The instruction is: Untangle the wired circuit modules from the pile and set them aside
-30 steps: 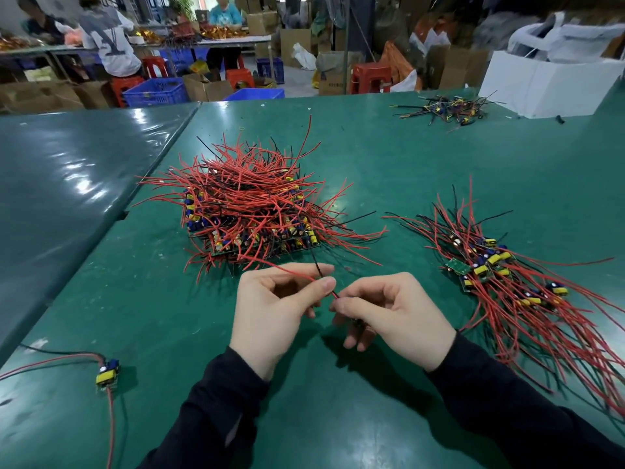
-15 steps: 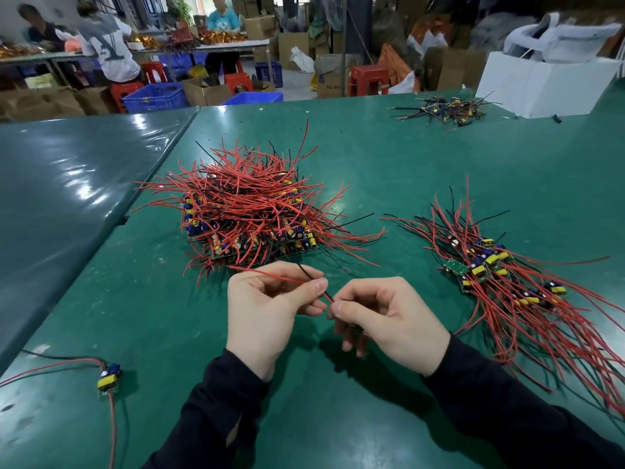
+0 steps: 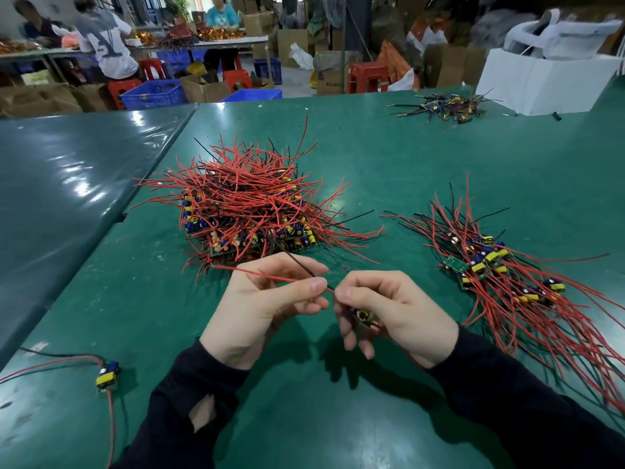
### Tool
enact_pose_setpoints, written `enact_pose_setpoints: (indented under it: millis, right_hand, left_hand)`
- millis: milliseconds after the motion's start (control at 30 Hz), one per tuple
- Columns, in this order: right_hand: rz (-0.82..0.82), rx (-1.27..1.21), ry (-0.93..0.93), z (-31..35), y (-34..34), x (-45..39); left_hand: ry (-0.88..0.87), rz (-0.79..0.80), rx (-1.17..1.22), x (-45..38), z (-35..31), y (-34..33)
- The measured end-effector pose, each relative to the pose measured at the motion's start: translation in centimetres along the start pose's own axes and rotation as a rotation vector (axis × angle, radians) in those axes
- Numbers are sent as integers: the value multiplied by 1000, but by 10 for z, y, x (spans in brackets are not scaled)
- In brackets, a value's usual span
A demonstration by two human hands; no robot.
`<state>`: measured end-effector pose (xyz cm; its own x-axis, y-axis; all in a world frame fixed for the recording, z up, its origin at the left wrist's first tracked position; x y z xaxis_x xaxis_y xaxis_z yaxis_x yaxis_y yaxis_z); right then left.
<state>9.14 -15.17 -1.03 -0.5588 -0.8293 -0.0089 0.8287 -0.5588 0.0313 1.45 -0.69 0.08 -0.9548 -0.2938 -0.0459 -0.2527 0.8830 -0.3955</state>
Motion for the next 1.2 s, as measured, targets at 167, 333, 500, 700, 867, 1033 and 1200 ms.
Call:
enact_pose_setpoints:
  millis: [167, 333, 500, 700, 867, 1033, 1200]
  right_hand:
    - [39, -73, 17, 0, 1, 1]
    - [54, -42, 56, 1, 1, 1]
    - [6, 77, 126, 0, 0, 1]
    - [-71, 256, 142, -10, -2, 0]
    - [-55, 255, 132, -11, -3, 1]
    - [-37, 264, 113, -11, -5, 1]
    - [14, 249, 101, -11, -7, 3]
  left_hand:
    - [24, 24, 146, 2, 1, -3]
    - [-85, -68, 110, -1, 2, -6]
    - [-181, -127, 12, -2, 2, -3]
    - [-274, -274, -150, -3, 11, -6]
    - [-337, -341, -152, -5, 9, 1]
    - [-395, -356, -149, -5, 6, 1]
    - [-480, -377, -250, -4, 6, 3]
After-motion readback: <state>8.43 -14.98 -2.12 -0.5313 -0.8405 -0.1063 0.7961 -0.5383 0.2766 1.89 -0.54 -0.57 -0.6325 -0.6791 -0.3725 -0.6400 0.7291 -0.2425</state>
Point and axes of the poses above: each hand's wrist, its own x-axis away from the middle knuckle, its own y-axis out of the back of the hand, z = x × y, the point moved 1 cm from there along -x, towards the middle knuckle, and after that the axes turned 8 degrees about x, right-handed, at the moved point
